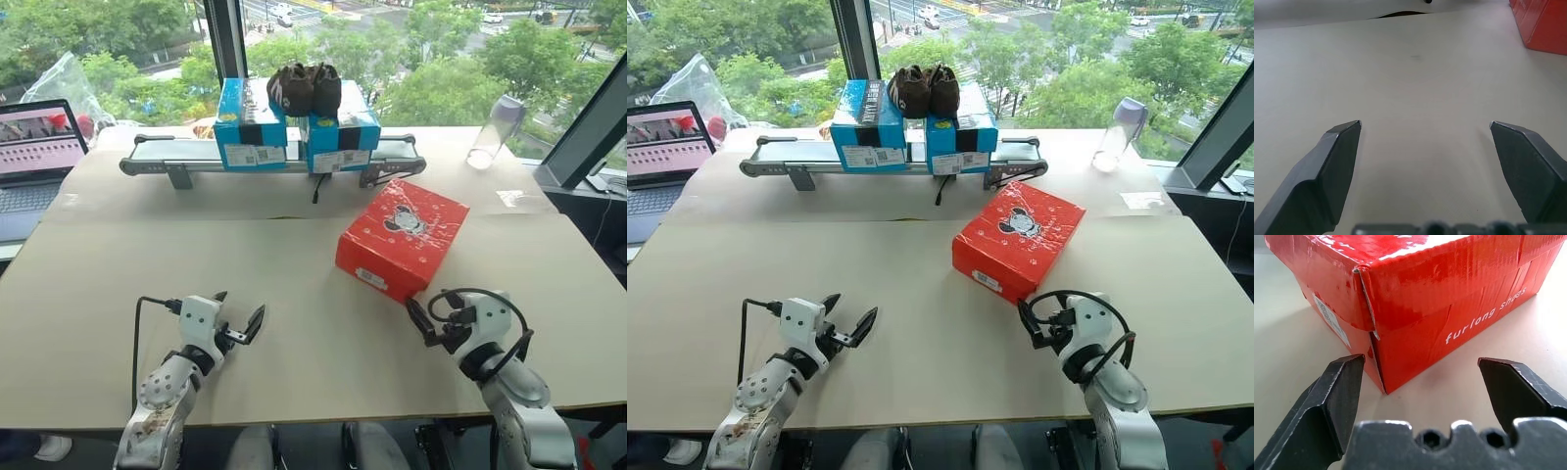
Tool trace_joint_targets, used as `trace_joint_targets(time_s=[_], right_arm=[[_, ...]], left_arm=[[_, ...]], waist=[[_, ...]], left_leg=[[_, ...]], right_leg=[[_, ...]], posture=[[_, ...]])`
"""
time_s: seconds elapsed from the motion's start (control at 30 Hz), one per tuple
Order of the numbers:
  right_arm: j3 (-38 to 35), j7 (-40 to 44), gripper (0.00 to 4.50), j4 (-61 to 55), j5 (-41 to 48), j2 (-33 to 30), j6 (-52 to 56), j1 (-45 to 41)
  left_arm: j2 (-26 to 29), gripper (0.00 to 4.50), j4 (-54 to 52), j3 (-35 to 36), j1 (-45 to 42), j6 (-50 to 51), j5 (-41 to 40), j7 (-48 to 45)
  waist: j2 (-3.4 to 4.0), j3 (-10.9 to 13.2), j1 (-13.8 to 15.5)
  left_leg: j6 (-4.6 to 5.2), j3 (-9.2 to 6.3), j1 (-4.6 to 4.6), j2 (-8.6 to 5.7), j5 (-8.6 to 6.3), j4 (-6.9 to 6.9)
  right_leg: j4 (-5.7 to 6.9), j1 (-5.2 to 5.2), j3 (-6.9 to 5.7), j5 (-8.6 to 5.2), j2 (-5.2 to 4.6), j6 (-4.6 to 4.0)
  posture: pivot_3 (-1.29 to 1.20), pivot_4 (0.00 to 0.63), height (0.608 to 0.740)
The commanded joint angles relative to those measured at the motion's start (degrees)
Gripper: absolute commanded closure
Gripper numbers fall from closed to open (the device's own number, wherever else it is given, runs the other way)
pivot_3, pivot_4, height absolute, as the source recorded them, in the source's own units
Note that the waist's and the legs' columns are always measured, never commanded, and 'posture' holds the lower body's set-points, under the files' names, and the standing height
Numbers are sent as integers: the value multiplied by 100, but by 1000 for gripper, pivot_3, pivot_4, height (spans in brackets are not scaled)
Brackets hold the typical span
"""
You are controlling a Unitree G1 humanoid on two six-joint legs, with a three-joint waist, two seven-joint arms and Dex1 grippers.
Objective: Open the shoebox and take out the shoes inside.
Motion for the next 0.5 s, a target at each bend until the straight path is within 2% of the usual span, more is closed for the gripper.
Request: trace_joint_targets(time_s=[0.03,0.2,0.37,0.5], right_arm=[[-57,-45,74,-162,-51,-59,-161,-76],[-701,5,74,367,-28,-738,-198,-851],[-1114,375,74,828,86,-1456,-153,-1235],[-1166,781,74,999,215,-1864,-16,-1358]], left_arm=[[73,0,-23,79,-138,-233,145,69],[427,0,-47,261,-789,-57,-145,-317],[1158,0,151,538,-1622,540,-715,-1034],[1681,0,72,578,-2053,1054,-1077,-1498]], waist=[[0,0,0],[-3,9,-1],[-12,14,6],[-13,16,-2]], left_leg=[[0,0,0,0,0,0],[-4,8,1,-3,-1,3],[-3,12,16,-5,0,7],[1,7,19,-6,2,7]], right_leg=[[0,0,0,0,0,0],[4,-2,-2,3,-1,-1],[3,19,-5,5,0,-2],[12,24,-7,9,5,-6]], posture=[[0,150,740],[0,150,740],[0,150,740],[0,150,740]])
